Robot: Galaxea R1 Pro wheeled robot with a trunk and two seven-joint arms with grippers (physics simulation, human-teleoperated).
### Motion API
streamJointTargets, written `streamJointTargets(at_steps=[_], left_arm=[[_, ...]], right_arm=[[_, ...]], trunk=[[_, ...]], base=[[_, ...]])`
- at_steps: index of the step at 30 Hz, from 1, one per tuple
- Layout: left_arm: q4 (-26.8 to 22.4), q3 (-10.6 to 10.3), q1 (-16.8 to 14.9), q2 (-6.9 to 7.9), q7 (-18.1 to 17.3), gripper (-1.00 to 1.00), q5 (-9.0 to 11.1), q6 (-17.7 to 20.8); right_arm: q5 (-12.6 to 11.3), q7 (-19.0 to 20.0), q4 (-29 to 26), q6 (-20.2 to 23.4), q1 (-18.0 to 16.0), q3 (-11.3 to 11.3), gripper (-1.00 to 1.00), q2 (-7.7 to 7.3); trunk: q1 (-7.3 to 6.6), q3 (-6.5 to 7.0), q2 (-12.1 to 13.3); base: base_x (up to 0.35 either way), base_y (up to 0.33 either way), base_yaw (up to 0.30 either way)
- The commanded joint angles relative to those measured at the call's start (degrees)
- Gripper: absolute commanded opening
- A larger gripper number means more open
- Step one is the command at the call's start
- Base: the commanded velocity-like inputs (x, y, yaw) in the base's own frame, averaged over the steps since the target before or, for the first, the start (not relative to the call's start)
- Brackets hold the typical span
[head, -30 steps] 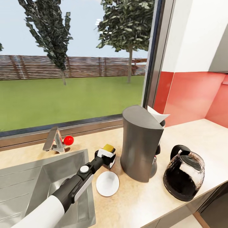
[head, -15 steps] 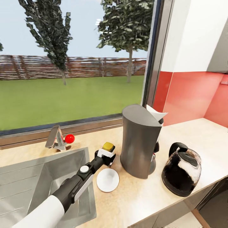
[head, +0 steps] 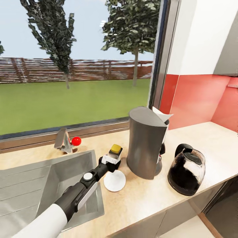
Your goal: Set up a coffee station on the kitchen countertop: keep the coffee maker on the countertop, move the bottle of coffee from the kitchen shelf to the counter next to the coffee maker, place a paper coffee filter on top of the coffee maker, put the saucer next to the coffee maker with the coffee cup on the saucer, and place the electric kettle next to the coffee maker.
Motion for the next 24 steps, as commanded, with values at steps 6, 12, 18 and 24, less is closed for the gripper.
streamJointTargets(at_steps=[6, 12, 18, 24], left_arm=[[-0.1, -0.1, 0.0, 0.09, 0.0, 1.0, 0.6, 0.2], [-0.1, -0.2, 0.0, 0.09, 0.0, 1.0, 0.6, 0.1], [-0.1, -0.4, 0.7, 0.01, 0.0, 1.0, 0.7, -0.1], [-1.8, -0.7, 5.1, -0.01, -0.4, 1.0, 0.5, -0.6]], right_arm=[[0.5, 0.2, 0.0, -0.2, 0.0, -0.3, 1.0, 0.03], [0.5, 0.2, 0.0, -0.2, 0.0, -0.3, 1.0, 0.04], [0.4, 0.2, 0.0, -0.2, 0.0, -0.3, 1.0, 0.06], [0.4, 0.1, -0.1, -0.2, 0.0, -0.3, 1.0, 0.06]], trunk=[[-0.01, -0.11, -0.1], [-0.01, -0.11, -0.1], [-0.01, -0.11, -0.1], [-0.01, -0.11, -0.1]], base=[[-0.3, 0.205, 0.0], [-0.292, 0.22, 0.0], [-0.319, 0.075, 0.0], [-0.332, -0.033, 0.096]])
